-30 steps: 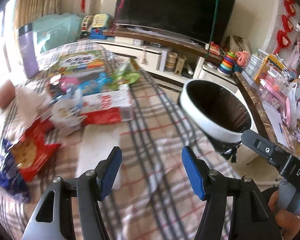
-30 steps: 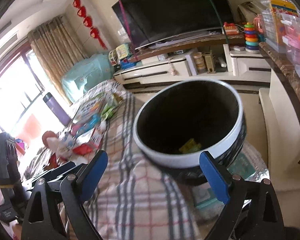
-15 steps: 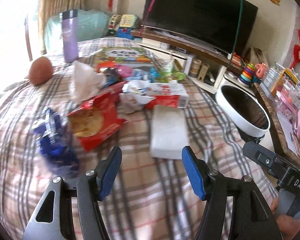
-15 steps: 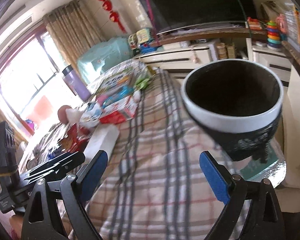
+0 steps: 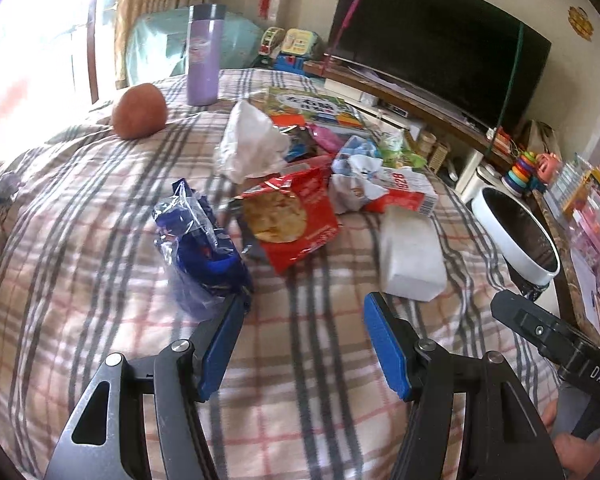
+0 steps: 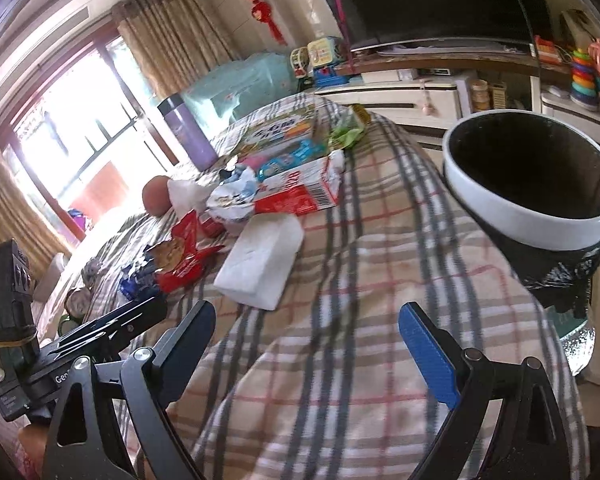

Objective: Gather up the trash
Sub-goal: 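Grasp the blue plastic bag with the left gripper while the right grasps the white foam block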

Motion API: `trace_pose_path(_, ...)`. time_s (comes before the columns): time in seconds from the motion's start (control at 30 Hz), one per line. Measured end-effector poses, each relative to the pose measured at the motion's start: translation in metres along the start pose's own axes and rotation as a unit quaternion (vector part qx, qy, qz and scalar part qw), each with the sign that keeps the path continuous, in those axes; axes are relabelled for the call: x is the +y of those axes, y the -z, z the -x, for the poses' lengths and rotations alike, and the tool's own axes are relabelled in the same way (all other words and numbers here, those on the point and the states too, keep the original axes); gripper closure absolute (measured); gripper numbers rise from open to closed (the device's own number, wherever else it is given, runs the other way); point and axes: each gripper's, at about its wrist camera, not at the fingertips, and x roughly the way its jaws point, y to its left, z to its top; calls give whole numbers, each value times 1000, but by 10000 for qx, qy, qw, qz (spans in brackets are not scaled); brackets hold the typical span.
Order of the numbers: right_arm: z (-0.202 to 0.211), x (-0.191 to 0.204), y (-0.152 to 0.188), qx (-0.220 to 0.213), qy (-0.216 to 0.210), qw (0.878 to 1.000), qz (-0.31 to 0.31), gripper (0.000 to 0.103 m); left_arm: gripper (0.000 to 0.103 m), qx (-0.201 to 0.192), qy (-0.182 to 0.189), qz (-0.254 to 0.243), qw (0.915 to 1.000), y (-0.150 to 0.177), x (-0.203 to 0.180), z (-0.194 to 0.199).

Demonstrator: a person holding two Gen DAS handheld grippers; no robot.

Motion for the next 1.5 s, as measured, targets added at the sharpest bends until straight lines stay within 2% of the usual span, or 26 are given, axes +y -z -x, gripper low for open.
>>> trace_pose_path(0.43,-24,32,-2,176,-154,9994,270,9,41,-239,-195,326,9990,-2,38,19)
trace_pose_path(0.6,-33,39,-2,225,-194,9991,310,9,38,-344,-528,506,9967,-3,60,23)
trace_pose_path(0.77,-43,41,-6,285,-189,9990,302,9,37,-214,-861,688,9937,-5,77,9)
trace_pose_path(0.97,-60,40,-14,358,-90,9990,264,10,36,32,-759,672,9948,-14,81,-16)
trace_pose_path(1.07,-69,38,-17,427,-51,9988,236,16,36,73,-712,550,9959,-18,77,-27)
trace_pose_path(1.13,-76,38,-20,484,-6,9986,213,22,40,115,-707,480,9963,-19,76,-34)
trace_pose_path(1.17,-79,37,-21,515,22,9984,215,28,53,138,-691,444,9965,-19,76,-38)
trace_pose_path(1.2,-82,38,-21,542,48,9982,231,39,64,203,-618,423,9970,-19,76,-43)
trace_pose_path(1.23,-85,38,-20,580,65,9979,269,44,64,204,-619,415,9970,-18,75,-43)
trace_pose_path(1.3,-84,40,-19,549,80,9979,334,48,71,118,-609,370,9974,-18,75,-41)
trace_pose_path(1.5,-70,33,-14,434,63,9985,338,51,74,-114,-486,318,9982,-14,67,-25)
